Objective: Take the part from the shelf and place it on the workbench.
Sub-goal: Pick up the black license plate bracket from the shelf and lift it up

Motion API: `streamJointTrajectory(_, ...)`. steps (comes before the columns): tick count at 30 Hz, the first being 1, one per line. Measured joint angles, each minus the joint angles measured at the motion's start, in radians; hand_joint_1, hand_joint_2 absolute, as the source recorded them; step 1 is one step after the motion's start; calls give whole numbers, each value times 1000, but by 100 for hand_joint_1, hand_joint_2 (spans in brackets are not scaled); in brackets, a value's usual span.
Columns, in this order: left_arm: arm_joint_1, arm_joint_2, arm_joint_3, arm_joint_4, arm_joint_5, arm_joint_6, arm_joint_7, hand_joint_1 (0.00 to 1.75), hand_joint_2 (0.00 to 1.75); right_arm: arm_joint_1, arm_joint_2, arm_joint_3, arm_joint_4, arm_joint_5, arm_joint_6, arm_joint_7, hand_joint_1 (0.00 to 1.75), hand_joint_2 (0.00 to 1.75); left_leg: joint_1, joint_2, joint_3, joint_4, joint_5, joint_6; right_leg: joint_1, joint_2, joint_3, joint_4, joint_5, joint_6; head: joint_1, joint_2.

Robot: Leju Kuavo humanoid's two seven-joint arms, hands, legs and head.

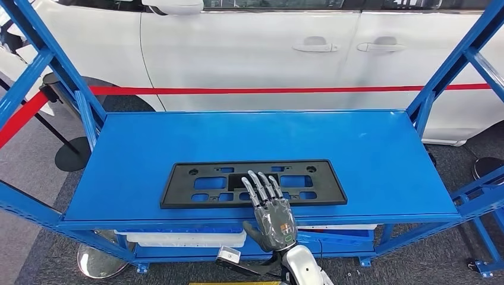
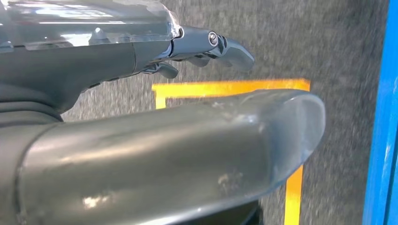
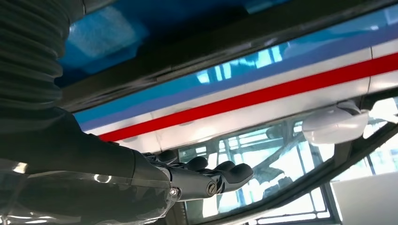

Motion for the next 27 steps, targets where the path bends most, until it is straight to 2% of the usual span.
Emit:
streamJointTrajectory(1,0,0,-2,0,-4,0,0,0,0,-7,1,-1,16,6,6,4,0,175,0,0,0,1,-1,0,-1,0,-14,29,-4,1,0,0)
streamJointTrajectory(2,-1,0,-3,0,-8,-1,0,0,0,-18,2,-1,33,13,14,10,0,175,0,0,0,2,-2,0,-2,0,-11,22,11,1,0,0)
streamJointTrajectory(3,-1,0,-4,0,-14,-2,0,0,0,-32,4,-2,51,21,23,17,0,175,0,-1,1,3,-4,-2,-3,0,9,-19,42,-1,0,0)
streamJointTrajectory(4,-2,0,-6,0,-19,-2,-1,0,0,-48,7,-2,66,28,32,24,0,175,0,-1,2,5,-6,-4,-3,0,40,-84,75,-5,0,0)
streamJointTrajectory(6,-4,-1,-9,0,-27,-5,-2,0,0,-81,14,-3,95,37,46,35,0,175,-2,-2,2,8,-11,-13,0,0,92,-188,109,-14,0,0)
streamJointTrajectory(8,-6,-1,-11,0,-30,-7,-2,0,0,-105,20,-4,120,39,54,40,0,175,-4,-2,0,8,-13,-25,6,1,103,-213,107,-21,-1,0)
streamJointTrajectory(11,-8,-1,-11,0,-30,-7,-2,0,0,-121,29,-5,142,41,56,42,0,175,-1,-2,-1,18,-27,-43,3,1,110,-226,111,-37,-2,0)
streamJointTrajectory(13,-9,0,-11,0,-31,-8,-2,0,0,-130,37,-5,152,43,56,44,0,175,1,-1,-37,97,-74,-52,-1,-1,116,-234,113,-47,-7,0)
streamJointTrajectory(15,-9,-1,-11,0,-36,-9,-3,0,0,-138,41,-6,167,50,61,54,0,175,2,-2,-103,228,-129,-57,1,-2,116,-235,111,-52,-10,0)
streamJointTrajectory(16,-8,-1,-11,0,-41,-10,-4,0,0,-144,42,-6,177,56,66,63,0,175,2,-1,-128,273,-139,-59,3,-2,116,-234,111,-53,-10,0)
streamJointTrajectory(17,-7,0,-11,0,-45,-10,-6,0,0,-153,43,-6,189,63,73,76,12,175,2,-1,-136,281,-128,-58,4,-1,117,-233,110,-54,-10,0)
streamJointTrajectory(18,-7,0,-12,0,-50,-10,-8,0,0,-167,44,-7,203,68,77,91,56,175,2,-1,-123,249,-99,-56,5,0,118,-232,109,-54,-10,0)
streamJointTrajectory(20,-10,0,-12,0,-60,-10,-12,0,0,-202,49,-14,241,73,78,119,143,175,0,-2,-63,114,-27,-47,6,3,121,-228,107,-51,-10,0)
streamJointTrajectory(21,-13,0,-12,0,-64,-10,-13,0,0,-221,52,-22,263,70,77,130,175,175,-2,-2,-38,58,-5,-42,8,4,121,-227,106,-47,-10,0)
streamJointTrajectory(22,-15,0,-12,0,-67,-10,-15,0,0,-238,55,-30,284,66,76,137,175,175,-5,-2,-23,23,5,-37,9,4,120,-225,105,-42,-9,0)
streamJointTrajectory(25,-17,0,-12,0,-71,-12,-16,0,0,-275,61,-55,327,42,78,138,175,175,-7,-2,-19,5,12,-21,9,3,118,-227,108,-25,-9,0)
streamJointTrajectory(27,-17,-1,-12,0,-74,-13,-16,0,0,-286,64,-67,341,30,79,133,175,175,-2,-1,-17,-5,20,-8,9,2,105,-197,84,-14,-7,0)
